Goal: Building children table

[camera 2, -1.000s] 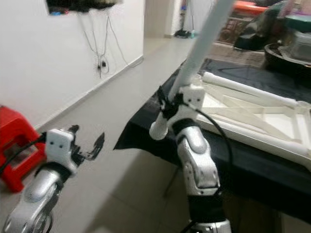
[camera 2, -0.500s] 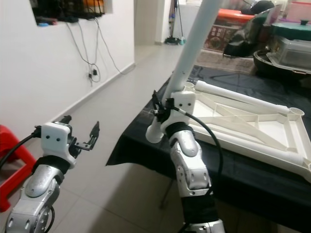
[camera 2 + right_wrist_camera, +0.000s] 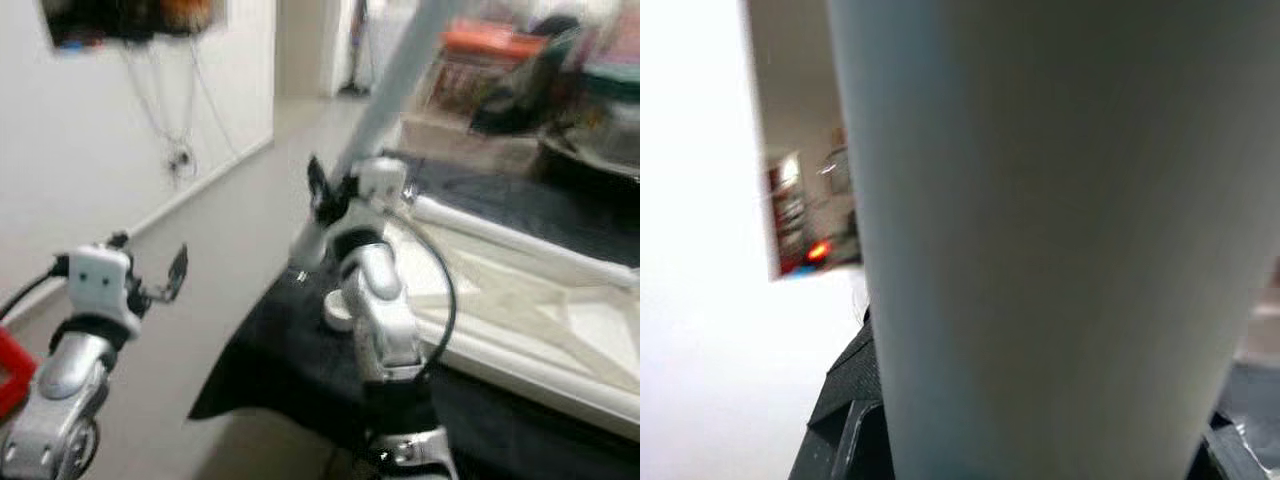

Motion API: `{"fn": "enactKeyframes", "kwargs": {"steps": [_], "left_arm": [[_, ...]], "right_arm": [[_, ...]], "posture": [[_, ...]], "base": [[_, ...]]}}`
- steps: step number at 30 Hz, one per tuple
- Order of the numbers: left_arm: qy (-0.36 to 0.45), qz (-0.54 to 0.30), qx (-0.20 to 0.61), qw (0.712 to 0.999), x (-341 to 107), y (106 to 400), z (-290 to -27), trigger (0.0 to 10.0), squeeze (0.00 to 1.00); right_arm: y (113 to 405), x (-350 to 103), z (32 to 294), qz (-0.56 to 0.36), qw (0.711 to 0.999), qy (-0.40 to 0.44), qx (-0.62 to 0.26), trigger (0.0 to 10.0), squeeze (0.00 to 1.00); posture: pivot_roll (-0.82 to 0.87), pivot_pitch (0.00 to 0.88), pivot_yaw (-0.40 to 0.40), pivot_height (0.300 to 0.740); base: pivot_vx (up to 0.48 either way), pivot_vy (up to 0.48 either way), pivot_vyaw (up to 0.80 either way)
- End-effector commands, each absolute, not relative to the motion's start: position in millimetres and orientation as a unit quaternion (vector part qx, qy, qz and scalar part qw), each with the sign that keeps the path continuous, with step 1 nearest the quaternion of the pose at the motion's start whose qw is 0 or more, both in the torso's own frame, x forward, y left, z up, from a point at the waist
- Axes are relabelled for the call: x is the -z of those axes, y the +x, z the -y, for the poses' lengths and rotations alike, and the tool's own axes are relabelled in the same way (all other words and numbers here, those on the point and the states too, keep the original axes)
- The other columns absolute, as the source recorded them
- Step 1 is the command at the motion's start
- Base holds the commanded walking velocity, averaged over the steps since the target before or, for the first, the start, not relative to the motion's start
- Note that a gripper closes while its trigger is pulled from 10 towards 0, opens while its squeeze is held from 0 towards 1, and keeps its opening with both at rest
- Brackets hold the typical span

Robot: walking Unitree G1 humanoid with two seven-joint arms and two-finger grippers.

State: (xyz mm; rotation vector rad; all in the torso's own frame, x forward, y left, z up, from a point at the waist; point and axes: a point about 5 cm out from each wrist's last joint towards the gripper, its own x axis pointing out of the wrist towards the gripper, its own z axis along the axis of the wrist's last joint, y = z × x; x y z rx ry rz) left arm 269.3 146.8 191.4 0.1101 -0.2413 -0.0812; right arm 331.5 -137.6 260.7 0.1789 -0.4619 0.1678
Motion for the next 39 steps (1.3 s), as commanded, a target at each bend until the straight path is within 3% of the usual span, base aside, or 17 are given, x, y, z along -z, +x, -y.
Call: {"fn": "enactKeyframes", "kwargs": {"steps": [1,9,21,39], "left_arm": [[0.055,0.116,0.020,0.992,-191.2,269.9,-155.9,10.0,0.00],[0.070,0.118,0.021,0.990,-191.1,269.6,-155.8,10.0,0.00],[0.076,0.104,0.029,0.991,-184.8,267.6,-151.9,10.0,0.00],[0.063,0.089,0.013,0.994,-178.0,263.7,-156.3,10.0,0.00]], "right_arm": [[330.0,-269.0,127.6,0.242,0.959,0.101,-0.103,10.0,0.00],[330.0,-263.6,122.0,0.231,0.961,0.100,-0.114,10.0,0.00],[332.0,-254.6,118.3,0.206,0.964,0.100,-0.136,10.0,0.00],[334.2,-248.2,108.5,0.177,0.942,0.104,-0.264,10.0,0.00]], "posture": [[0.07,0.000,-0.058,0.740],[0.07,0.000,-0.061,0.740],[0.07,0.000,-0.063,0.740],[0.08,0.000,-0.064,0.740]], "base": [[0.000,0.000,0.00],[0.000,0.000,0.00],[0.172,-0.341,0.00],[0.000,0.000,0.00]]}}
